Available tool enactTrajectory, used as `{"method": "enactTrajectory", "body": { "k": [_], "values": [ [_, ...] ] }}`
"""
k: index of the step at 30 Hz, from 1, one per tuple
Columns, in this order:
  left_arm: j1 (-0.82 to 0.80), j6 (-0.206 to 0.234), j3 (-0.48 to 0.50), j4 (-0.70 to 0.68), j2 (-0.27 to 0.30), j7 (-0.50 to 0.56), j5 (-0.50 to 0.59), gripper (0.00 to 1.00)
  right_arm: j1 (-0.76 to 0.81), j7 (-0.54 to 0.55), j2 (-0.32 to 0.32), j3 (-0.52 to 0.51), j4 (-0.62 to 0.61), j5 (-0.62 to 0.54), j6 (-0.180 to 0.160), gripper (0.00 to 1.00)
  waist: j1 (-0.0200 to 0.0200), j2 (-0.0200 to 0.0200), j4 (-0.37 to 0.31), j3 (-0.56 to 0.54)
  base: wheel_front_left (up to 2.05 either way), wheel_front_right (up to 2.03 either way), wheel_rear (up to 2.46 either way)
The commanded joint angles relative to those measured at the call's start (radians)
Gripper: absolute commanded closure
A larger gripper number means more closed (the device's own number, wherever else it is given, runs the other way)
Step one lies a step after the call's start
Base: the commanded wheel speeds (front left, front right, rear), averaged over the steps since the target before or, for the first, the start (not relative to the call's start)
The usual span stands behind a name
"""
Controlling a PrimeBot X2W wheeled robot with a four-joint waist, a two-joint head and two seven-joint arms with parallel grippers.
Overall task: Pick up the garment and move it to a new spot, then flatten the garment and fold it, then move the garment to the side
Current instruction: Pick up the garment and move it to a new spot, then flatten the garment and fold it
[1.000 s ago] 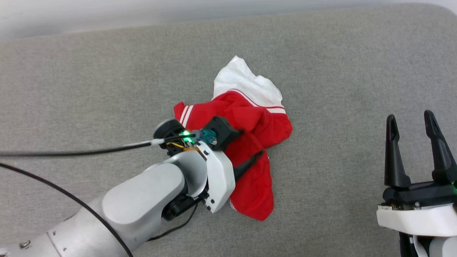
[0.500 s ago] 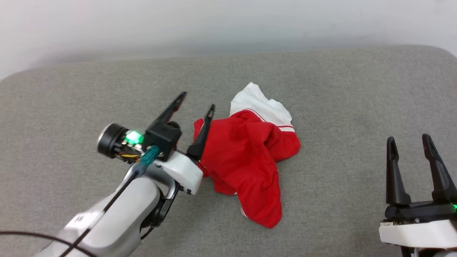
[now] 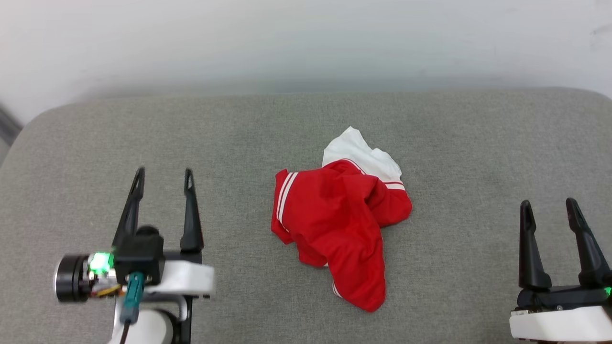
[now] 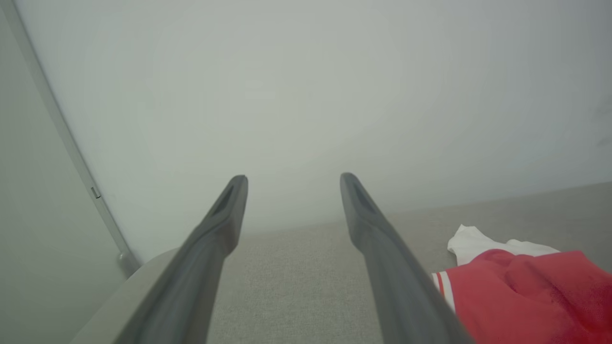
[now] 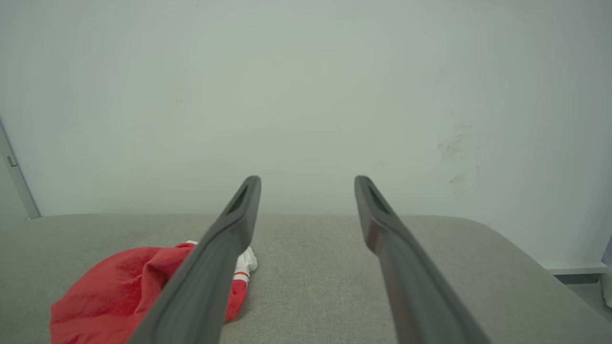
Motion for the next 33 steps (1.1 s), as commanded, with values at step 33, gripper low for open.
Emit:
{"method": "enactTrajectory", "body": {
  "k": [33],
  "values": [
    [0.397, -0.264, 0.321, -0.001, -0.308, -0.003, 0.269, 0.00, 0.123, -0.002, 0.001, 0.011, 0.086, 0.060, 0.000, 0.00, 0.0001, 0.0000, 0.019, -0.085, 0.00, 0.00, 0.00]
  ]
}}
